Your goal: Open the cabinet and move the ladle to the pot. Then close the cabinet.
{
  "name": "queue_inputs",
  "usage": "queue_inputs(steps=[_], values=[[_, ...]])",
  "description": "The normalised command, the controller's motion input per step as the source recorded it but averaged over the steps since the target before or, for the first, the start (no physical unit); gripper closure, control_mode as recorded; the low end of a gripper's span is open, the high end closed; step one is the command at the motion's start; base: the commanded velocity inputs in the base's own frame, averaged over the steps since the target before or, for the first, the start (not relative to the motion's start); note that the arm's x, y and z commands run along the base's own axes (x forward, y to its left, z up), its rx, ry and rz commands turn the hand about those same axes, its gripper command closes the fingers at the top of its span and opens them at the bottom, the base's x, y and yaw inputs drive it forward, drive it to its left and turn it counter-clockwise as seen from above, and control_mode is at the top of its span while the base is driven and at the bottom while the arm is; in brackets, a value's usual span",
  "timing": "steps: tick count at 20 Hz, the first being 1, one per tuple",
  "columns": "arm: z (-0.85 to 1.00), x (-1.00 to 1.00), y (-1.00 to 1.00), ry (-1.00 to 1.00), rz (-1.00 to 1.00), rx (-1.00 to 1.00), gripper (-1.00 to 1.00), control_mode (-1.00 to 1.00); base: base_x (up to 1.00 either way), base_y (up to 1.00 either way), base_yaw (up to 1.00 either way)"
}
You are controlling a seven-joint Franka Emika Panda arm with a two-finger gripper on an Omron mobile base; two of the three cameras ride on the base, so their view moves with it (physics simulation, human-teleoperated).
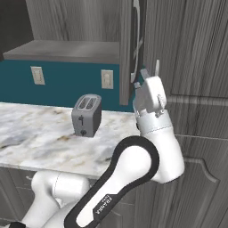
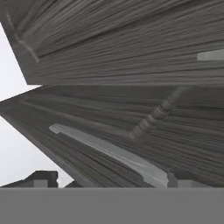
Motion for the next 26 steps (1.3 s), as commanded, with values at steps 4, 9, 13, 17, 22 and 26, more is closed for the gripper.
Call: queue_inputs(steps=[4, 9, 13, 17, 22, 26], values=[[0.07, -0.23, 0.34, -0.17, 0.03, -0.1, -1.0, -1.0, 0.0, 0.0, 0.0], [0.04, -0.25, 0.38, -0.15, 0.0, -0.13, -1.0, -1.0, 0.0, 0.0, 0.0], [0.09, -0.09, 0.47, -0.11, 0.0, -0.12, -1.0, -1.0, 0.0, 0.0, 0.0], [0.17, 0.0, 0.79, -0.03, 0.0, -0.08, -1.0, -1.0, 0.0, 0.0, 0.0], [0.19, 0.21, 0.8, 0.0, 0.0, -0.03, -1.0, -1.0, 0.0, 0.0, 0.0], [0.11, 0.32, 0.87, 0.0, 0.0, 0.0, -1.0, -1.0, 0.0, 0.0, 0.0]])
